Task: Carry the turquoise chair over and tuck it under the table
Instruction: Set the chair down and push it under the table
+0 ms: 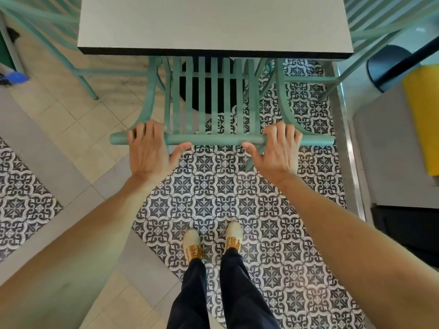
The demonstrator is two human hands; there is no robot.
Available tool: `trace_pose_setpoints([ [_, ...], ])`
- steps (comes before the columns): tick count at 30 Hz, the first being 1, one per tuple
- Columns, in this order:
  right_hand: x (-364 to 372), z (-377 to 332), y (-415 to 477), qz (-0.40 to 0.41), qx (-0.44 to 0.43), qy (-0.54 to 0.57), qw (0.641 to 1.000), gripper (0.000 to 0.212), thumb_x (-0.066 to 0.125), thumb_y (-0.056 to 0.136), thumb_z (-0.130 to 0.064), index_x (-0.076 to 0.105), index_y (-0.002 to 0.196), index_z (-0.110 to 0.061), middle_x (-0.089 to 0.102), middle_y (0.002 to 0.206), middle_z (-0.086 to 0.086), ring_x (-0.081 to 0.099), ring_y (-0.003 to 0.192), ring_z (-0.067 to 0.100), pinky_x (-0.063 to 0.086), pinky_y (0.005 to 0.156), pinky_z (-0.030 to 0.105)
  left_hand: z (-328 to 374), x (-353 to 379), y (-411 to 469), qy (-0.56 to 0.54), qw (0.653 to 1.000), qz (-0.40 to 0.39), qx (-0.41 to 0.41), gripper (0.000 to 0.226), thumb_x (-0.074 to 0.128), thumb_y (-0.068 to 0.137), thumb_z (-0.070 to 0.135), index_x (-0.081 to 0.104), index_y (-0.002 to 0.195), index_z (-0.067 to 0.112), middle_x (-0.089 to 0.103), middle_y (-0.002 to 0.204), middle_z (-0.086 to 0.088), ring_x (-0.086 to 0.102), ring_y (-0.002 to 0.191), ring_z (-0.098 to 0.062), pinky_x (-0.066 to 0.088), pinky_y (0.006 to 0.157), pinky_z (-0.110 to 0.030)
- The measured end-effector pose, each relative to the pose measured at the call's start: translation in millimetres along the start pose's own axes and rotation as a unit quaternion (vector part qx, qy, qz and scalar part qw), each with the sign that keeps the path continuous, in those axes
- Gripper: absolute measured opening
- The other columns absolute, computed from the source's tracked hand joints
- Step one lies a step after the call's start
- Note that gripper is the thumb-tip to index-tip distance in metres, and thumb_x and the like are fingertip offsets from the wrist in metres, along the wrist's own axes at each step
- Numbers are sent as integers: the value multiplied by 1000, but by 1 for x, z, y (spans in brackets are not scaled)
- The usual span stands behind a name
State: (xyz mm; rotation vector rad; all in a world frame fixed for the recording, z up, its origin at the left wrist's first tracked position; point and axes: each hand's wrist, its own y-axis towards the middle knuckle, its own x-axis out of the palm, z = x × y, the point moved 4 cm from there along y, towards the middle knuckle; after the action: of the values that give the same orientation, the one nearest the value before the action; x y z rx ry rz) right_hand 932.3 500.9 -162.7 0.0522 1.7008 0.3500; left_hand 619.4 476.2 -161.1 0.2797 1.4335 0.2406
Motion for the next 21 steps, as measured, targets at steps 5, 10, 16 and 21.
trace_pose_setpoints([
  [5, 3, 3, -1, 8, -1, -3, 1000, 69, 21, 100, -81, 46, 98, -17, 47, 97, 5, 39, 88, 24, 35, 84, 44, 1, 2, -2, -1, 1000, 0, -3, 75, 40, 94, 82, 54, 93, 9, 51, 90, -10, 44, 85, -28, 32, 83, -45],
  [10, 4, 6, 1, 27, -10, 0, 1000, 65, 22, 100, -81, 44, 98, -19, 46, 96, 4, 38, 87, 23, 31, 84, 42, 1, 6, -2, -3, 1000, -10, -9, 72, 44, 94, 81, 53, 95, 9, 50, 93, -9, 43, 86, -28, 34, 83, -45],
  [16, 2, 11, 2, 33, -19, 1, 999, 64, 26, 100, -79, 45, 98, -18, 47, 95, 5, 39, 87, 23, 31, 83, 41, 7, 6, -3, -5, 1000, -7, -12, 73, 44, 95, 81, 53, 97, 9, 50, 93, -9, 44, 86, -28, 35, 83, -45],
  [21, 0, 9, 3, 33, -16, 11, 999, 66, 25, 101, -79, 46, 97, -16, 48, 95, 6, 42, 86, 25, 34, 83, 43, 6, 4, -3, -6, 1000, 4, -5, 72, 43, 95, 80, 53, 96, 9, 51, 93, -9, 42, 85, -28, 32, 83, -44],
])
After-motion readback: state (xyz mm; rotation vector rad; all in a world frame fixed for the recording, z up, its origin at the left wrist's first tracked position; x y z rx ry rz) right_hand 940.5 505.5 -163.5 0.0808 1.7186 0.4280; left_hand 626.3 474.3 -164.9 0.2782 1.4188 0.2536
